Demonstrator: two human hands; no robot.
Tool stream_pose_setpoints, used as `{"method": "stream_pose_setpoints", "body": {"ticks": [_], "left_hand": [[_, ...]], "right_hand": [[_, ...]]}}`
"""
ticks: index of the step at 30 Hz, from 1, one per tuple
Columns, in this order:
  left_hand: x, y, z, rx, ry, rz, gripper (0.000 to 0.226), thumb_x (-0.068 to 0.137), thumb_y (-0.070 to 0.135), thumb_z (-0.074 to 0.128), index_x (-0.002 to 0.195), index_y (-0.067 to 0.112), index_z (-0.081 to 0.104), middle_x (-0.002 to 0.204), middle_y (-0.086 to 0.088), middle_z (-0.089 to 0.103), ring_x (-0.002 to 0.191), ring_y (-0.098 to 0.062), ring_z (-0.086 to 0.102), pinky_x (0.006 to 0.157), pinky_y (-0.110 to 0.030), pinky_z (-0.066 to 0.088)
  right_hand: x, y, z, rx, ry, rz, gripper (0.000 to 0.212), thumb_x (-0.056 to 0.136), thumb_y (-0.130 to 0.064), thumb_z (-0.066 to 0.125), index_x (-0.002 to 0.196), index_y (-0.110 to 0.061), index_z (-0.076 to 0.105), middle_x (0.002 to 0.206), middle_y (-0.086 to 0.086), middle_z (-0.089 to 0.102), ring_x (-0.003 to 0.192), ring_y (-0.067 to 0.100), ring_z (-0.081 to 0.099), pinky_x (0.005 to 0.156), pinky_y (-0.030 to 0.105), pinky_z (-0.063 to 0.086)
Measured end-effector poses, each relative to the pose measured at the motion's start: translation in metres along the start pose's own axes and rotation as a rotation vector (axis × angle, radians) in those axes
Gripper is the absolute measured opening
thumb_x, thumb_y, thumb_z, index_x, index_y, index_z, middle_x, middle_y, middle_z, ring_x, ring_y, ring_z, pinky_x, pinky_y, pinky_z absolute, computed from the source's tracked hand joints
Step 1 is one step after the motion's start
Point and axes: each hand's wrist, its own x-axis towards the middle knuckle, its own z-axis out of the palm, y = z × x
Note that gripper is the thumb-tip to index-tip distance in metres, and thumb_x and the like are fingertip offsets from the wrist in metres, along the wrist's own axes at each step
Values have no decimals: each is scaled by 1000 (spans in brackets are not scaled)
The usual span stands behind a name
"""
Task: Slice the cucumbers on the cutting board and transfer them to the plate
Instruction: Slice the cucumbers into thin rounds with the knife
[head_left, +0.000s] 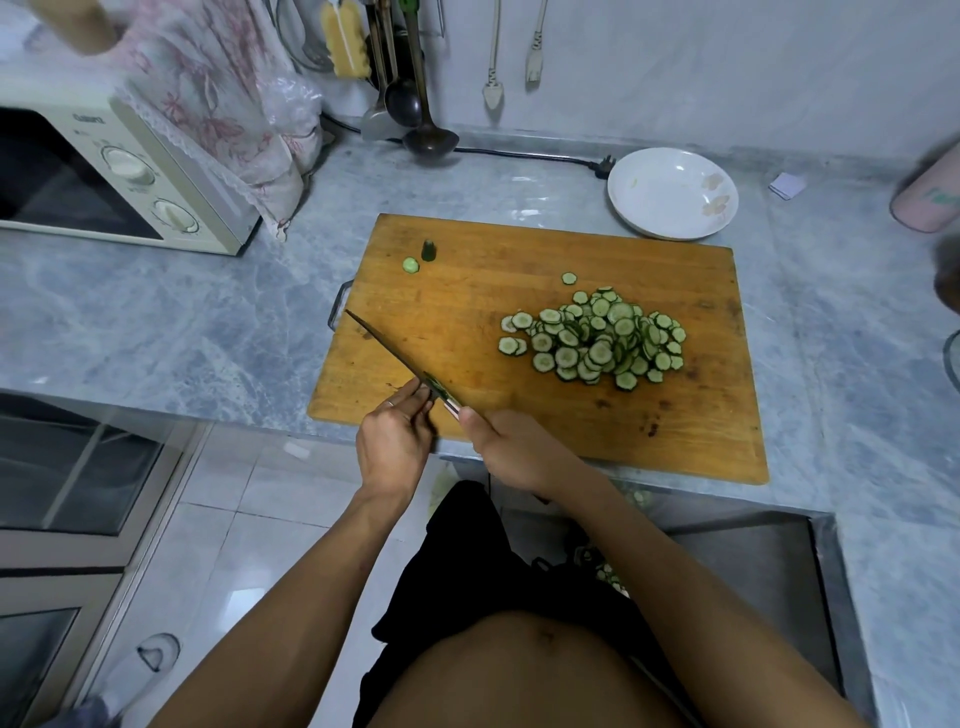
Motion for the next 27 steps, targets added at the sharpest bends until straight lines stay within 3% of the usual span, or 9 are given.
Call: {"method": "stream_pose_setpoints", "body": {"ticks": [4,10,18,24,27], "left_hand": [[1,5,-6,3,4,-43,29,82,3,63,106,16,75,117,1,69,101,-15,68,81,-25,53],[2,11,-15,90,-21,-37,24,84,7,66,103,16,76,115,1,70,98,-17,68,76,-21,49],[4,10,-13,206,-49,-23,24,85,13,61,104,19,75,111,0,72,88,-27,67,62,-24,44],[4,10,-11,208,-55,-33,25,83,10,59,100,19,76,100,-7,74,78,-33,65,59,-25,40],[4,10,-10,195,-55,-50,25,84,11,60,101,19,76,105,-4,73,80,-30,65,61,-26,44]], "right_hand": [[-3,-5,-7,16,-19,45,40,107,-43,26,87,-17,49,77,8,53,65,21,50,60,30,40],[-10,0,-6,-89,17,1,50,106,-46,26,65,-22,40,66,0,44,60,12,42,53,26,30],[-28,-3,-13,-165,-18,-66,51,107,-44,23,69,-16,43,70,4,50,62,12,46,56,29,33],[-30,-3,-13,-194,-35,-51,51,107,-46,22,70,-18,43,70,3,48,62,10,44,54,23,31],[-30,-3,-15,-195,-40,-56,53,107,-46,22,68,-17,43,67,3,47,60,11,44,54,25,30]]}}
